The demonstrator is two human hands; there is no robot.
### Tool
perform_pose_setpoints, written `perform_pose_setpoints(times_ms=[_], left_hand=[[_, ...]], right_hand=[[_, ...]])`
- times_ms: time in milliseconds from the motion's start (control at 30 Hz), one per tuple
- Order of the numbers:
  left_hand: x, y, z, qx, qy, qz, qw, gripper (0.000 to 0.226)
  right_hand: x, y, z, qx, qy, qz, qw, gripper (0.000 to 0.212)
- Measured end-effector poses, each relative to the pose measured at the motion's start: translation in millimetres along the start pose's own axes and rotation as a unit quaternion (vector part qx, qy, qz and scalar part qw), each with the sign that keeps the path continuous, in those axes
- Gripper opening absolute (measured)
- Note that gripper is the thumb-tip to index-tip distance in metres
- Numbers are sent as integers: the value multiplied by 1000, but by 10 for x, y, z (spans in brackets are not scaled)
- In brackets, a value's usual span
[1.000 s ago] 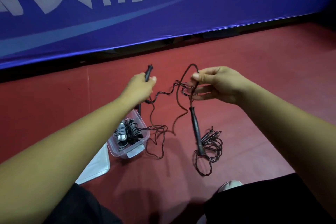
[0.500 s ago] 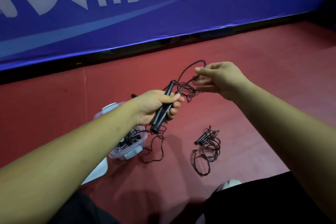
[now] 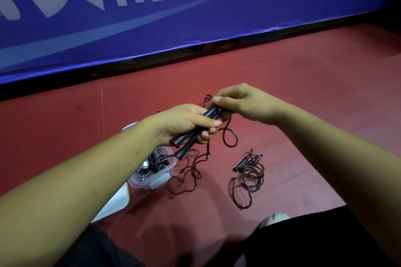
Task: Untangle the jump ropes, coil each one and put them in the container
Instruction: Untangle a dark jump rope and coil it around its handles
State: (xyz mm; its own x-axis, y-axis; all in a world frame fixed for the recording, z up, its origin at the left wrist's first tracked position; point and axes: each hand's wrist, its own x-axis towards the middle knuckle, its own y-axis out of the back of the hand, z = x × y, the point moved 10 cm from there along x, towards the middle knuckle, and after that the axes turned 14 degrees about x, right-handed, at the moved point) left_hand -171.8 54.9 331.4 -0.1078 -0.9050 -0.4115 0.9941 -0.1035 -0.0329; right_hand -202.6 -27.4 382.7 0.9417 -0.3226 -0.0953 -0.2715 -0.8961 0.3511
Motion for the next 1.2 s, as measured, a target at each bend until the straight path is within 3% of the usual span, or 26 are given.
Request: perform_pose_setpoints(times_ms=[133, 400, 533, 700, 800, 967, 1100, 1200], left_hand=[[-38, 53, 102, -13, -20, 19, 1000, 3], [-168, 47, 71, -32, 11, -17, 999, 29], [-143, 15, 85, -93, -15, -24, 995, 30], [-152, 43, 42, -106, 2, -5, 994, 42], [-128, 32, 55, -56, 4, 23, 998, 31], [-164, -29, 82, -12, 12, 7, 1000, 17], [-176, 11, 333, -36, -77, 13, 996, 12], [-185, 105, 505, -75, -145, 50, 985, 5]], right_hand=[[32, -2, 10, 34, -3, 5, 999, 29], [44, 416, 21, 131, 12, 108, 985, 29], [5, 363, -69, 100, 19, 79, 992, 42], [-58, 337, -162, 63, 32, 36, 997, 27], [-76, 338, -200, 22, 49, 35, 998, 20], [-51, 371, -248, 55, 75, 59, 994, 27], [-25, 502, -224, 170, 74, 78, 980, 42], [15, 503, -275, 264, 83, 53, 960, 27]])
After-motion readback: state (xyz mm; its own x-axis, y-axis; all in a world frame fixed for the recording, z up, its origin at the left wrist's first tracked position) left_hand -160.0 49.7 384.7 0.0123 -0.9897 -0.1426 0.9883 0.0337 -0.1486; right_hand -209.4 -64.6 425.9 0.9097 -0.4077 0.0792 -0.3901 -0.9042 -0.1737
